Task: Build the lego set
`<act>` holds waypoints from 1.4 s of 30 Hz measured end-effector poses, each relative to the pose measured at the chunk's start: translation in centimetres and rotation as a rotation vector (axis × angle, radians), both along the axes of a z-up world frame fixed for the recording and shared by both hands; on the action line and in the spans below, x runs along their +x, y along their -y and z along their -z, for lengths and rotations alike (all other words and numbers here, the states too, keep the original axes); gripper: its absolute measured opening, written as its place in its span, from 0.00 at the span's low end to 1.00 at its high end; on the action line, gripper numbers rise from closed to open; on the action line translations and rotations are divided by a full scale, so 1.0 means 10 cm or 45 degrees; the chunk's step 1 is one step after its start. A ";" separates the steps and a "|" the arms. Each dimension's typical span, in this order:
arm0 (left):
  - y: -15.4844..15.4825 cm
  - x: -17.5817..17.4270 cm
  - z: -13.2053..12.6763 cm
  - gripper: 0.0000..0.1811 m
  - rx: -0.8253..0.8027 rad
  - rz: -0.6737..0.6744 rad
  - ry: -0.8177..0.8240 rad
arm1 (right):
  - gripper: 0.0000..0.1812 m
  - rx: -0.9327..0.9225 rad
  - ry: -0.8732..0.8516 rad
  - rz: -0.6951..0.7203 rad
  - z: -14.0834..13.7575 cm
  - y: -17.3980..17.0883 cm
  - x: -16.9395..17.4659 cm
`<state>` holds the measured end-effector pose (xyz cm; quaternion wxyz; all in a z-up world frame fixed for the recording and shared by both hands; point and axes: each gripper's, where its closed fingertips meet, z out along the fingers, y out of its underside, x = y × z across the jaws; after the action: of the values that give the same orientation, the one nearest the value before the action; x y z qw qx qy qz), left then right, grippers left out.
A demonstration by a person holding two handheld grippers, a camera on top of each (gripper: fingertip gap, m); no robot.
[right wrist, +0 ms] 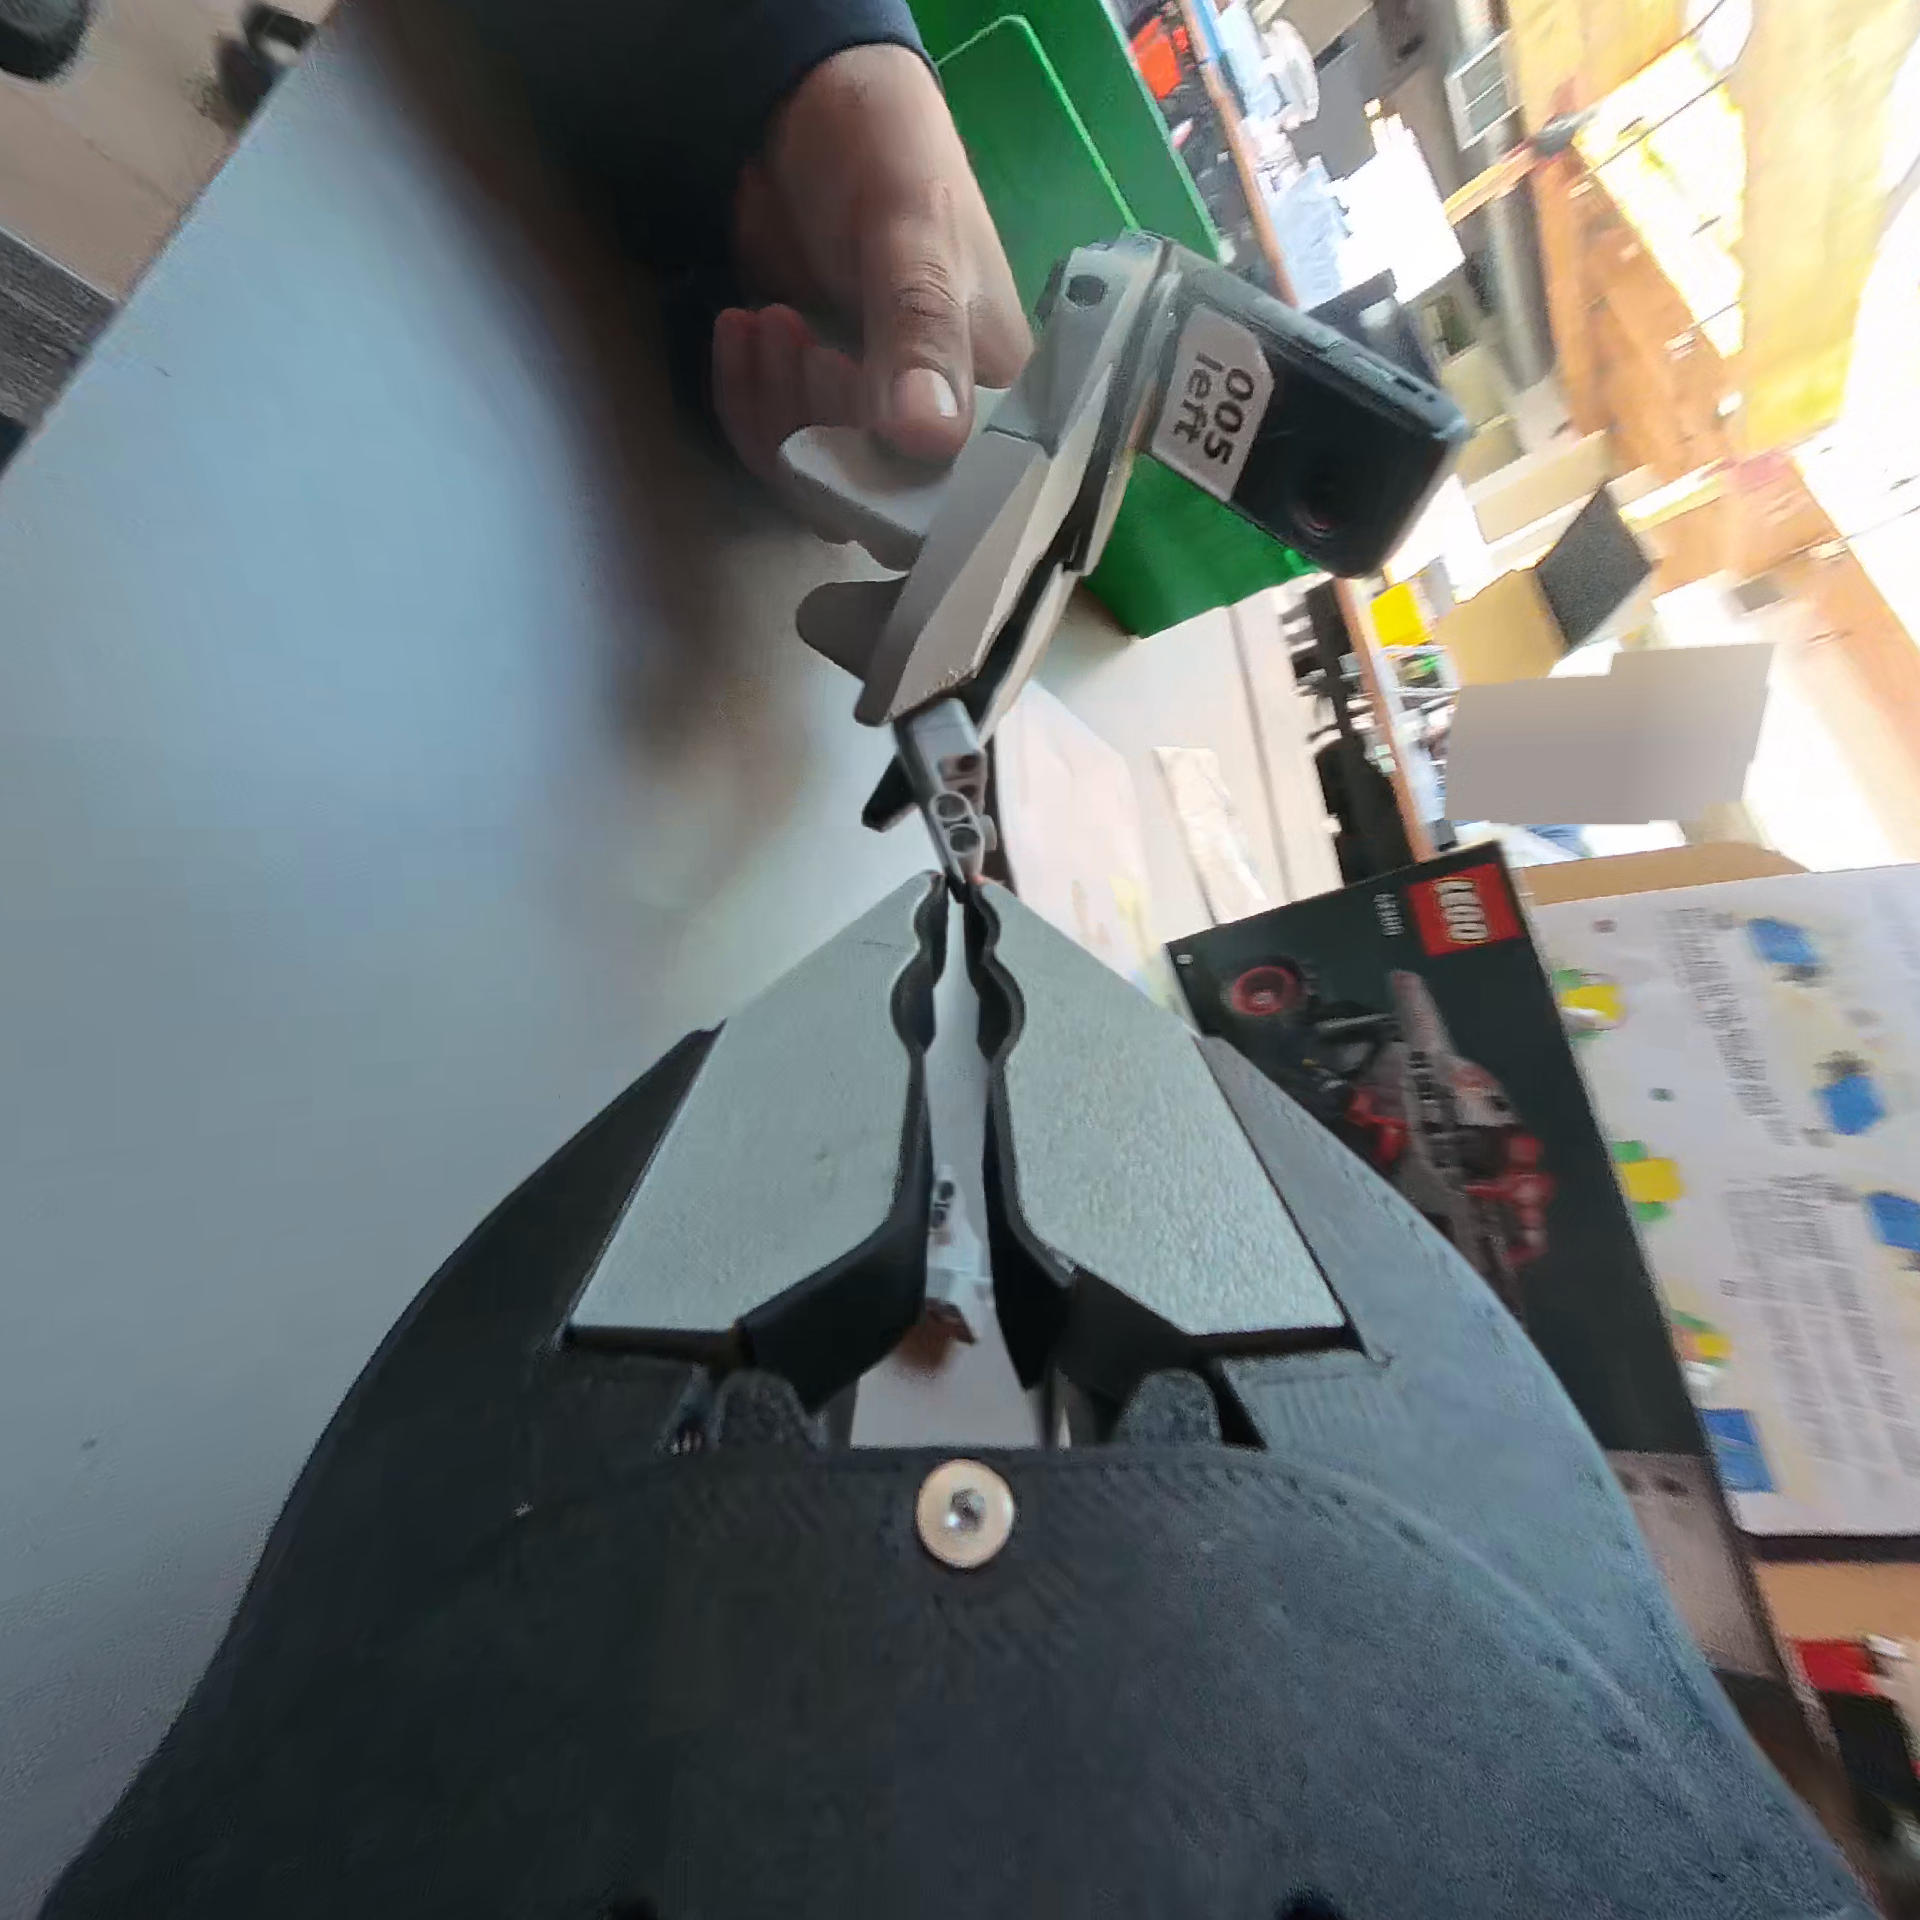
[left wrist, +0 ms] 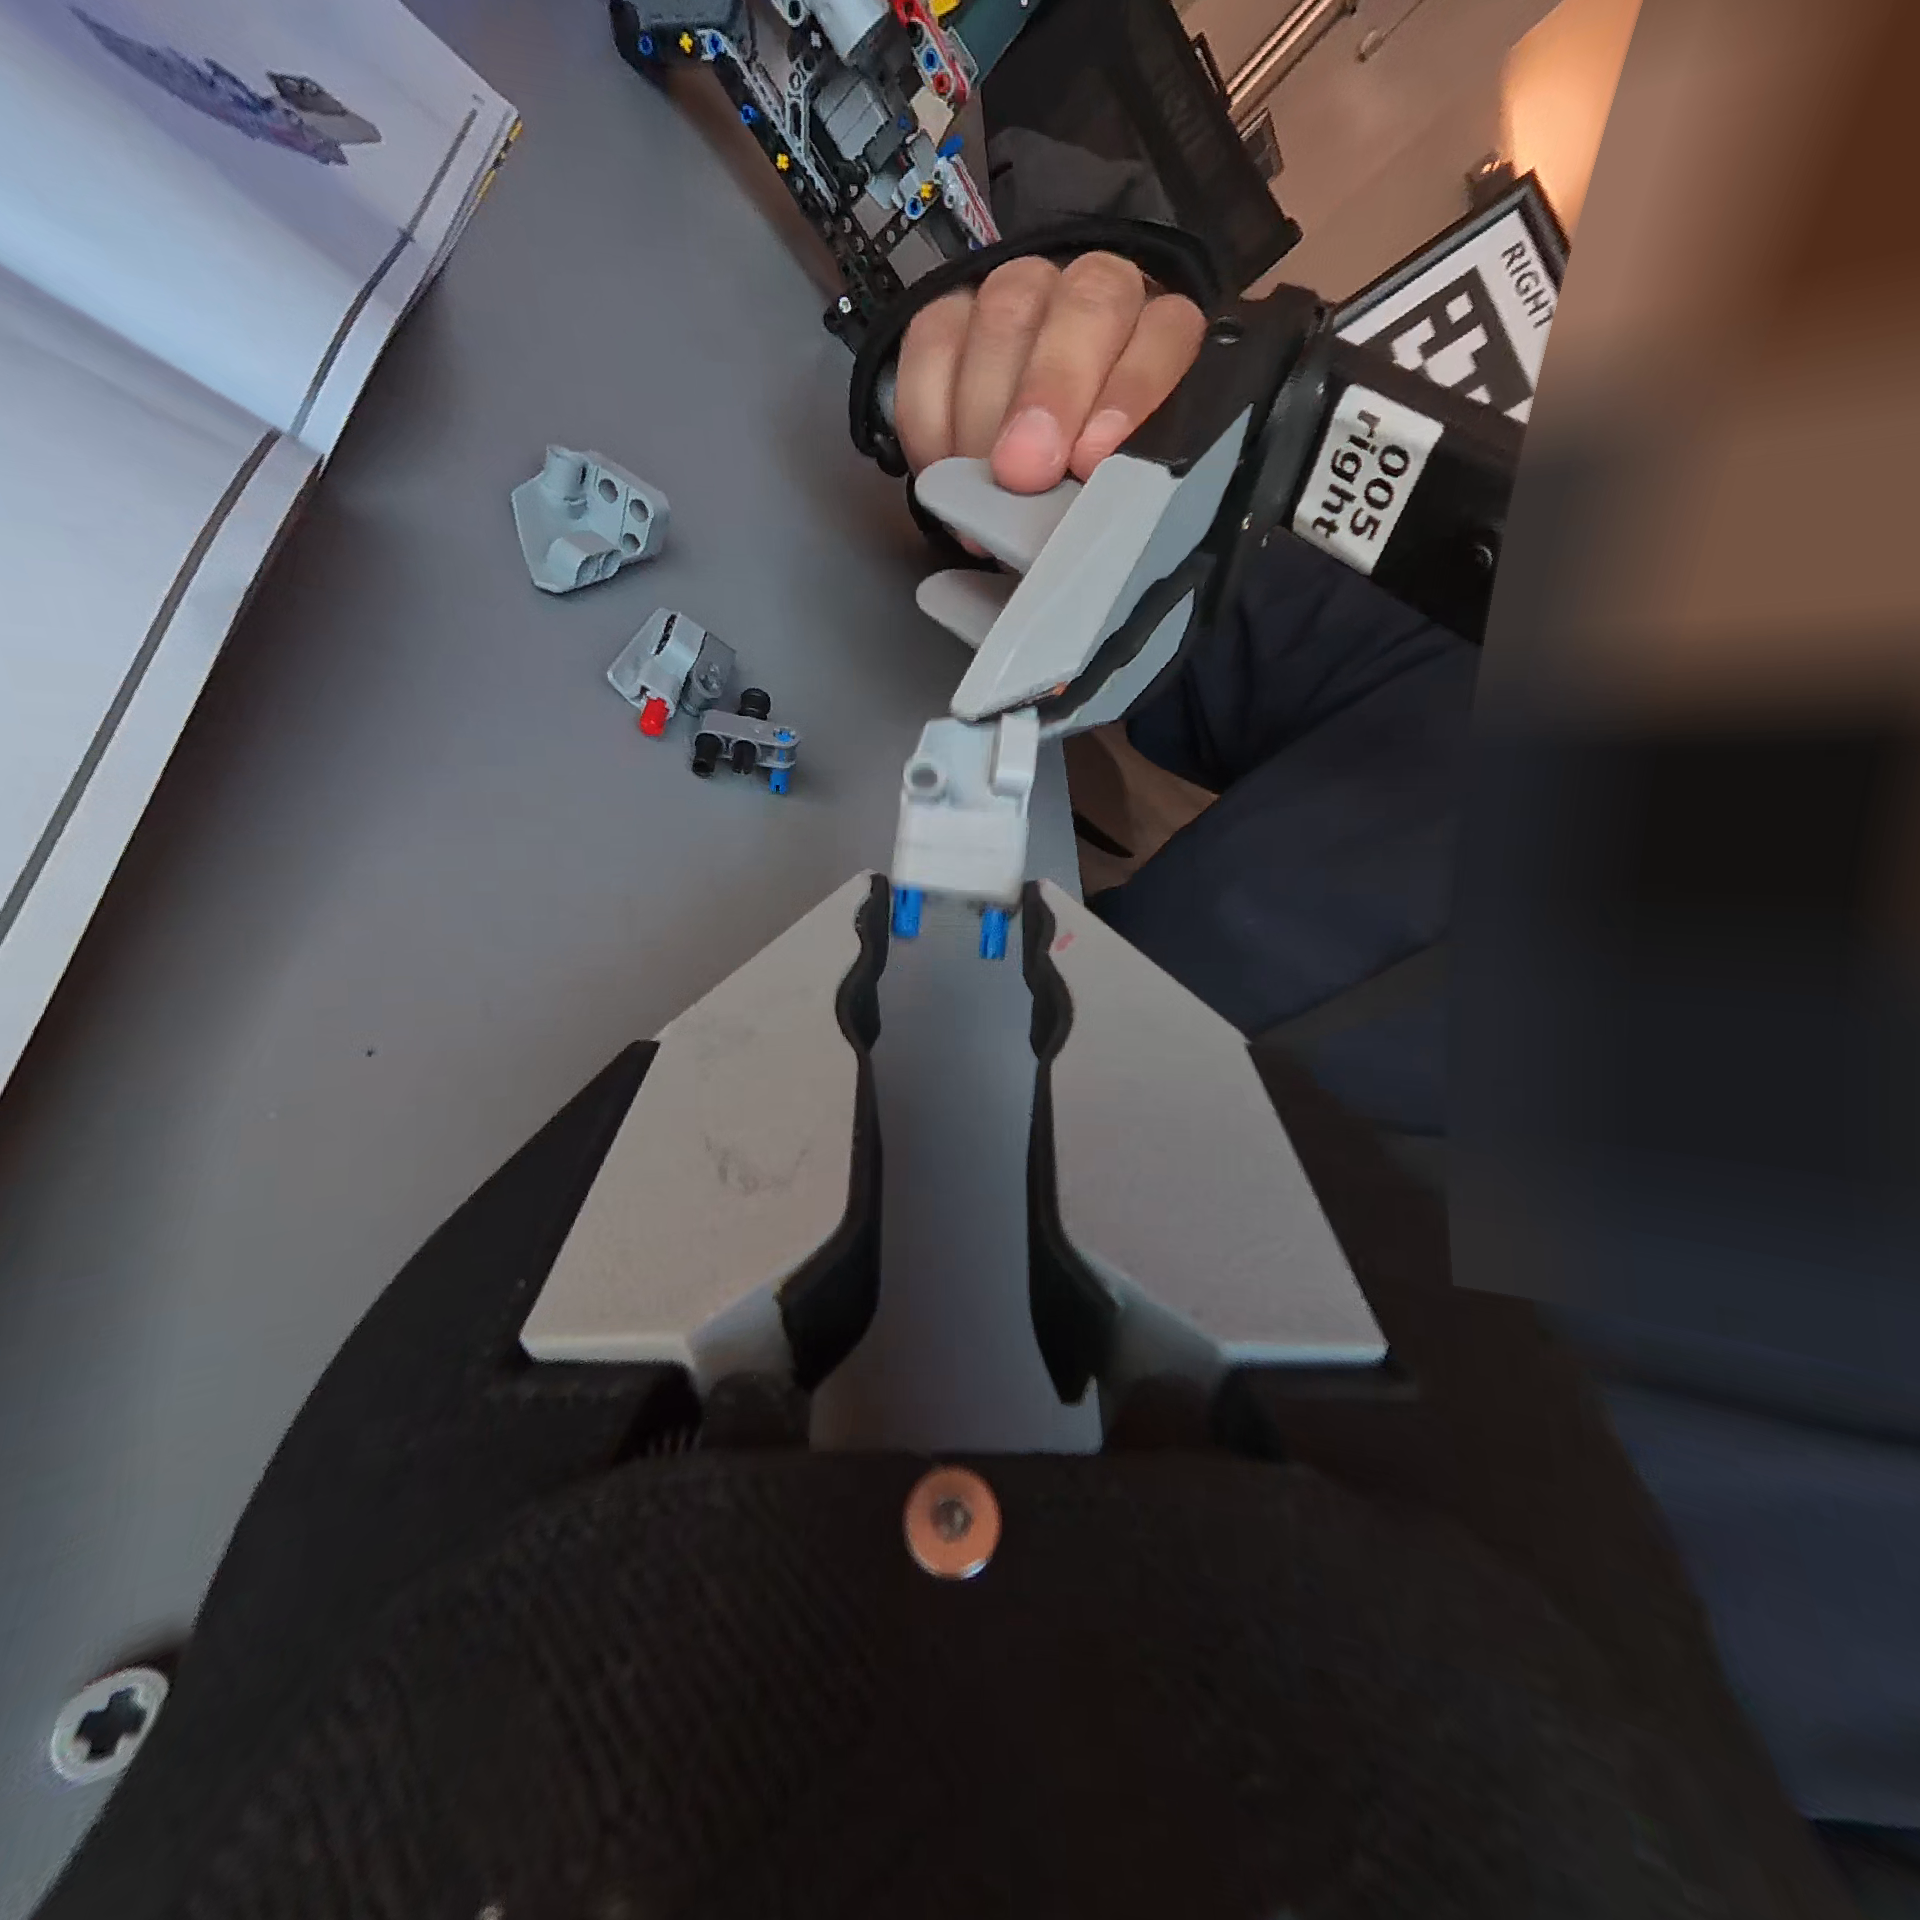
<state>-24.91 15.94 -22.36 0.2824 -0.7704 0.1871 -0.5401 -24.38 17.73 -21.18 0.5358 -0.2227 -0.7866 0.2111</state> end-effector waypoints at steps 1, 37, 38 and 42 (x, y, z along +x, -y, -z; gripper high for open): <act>0.00 0.00 -0.02 0.14 0.043 0.004 -0.018 | 0.00 0.052 -0.043 0.017 -0.04 -0.02 0.01; -0.18 -0.23 0.33 0.08 1.001 -0.146 -1.229 | 0.02 -0.384 0.386 0.043 0.36 -0.36 0.28; -0.18 -0.24 0.34 0.07 1.003 -0.146 -1.245 | 0.02 -0.375 0.401 0.041 0.39 -0.35 0.28; -0.19 -0.25 0.31 0.07 0.999 -0.152 -1.243 | 0.01 -0.373 0.442 0.032 0.47 -0.33 0.27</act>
<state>-27.41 17.80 -25.48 0.4559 -0.7763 0.4354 -0.0004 -21.67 21.00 -25.87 0.3571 -0.3408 -0.8251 0.2750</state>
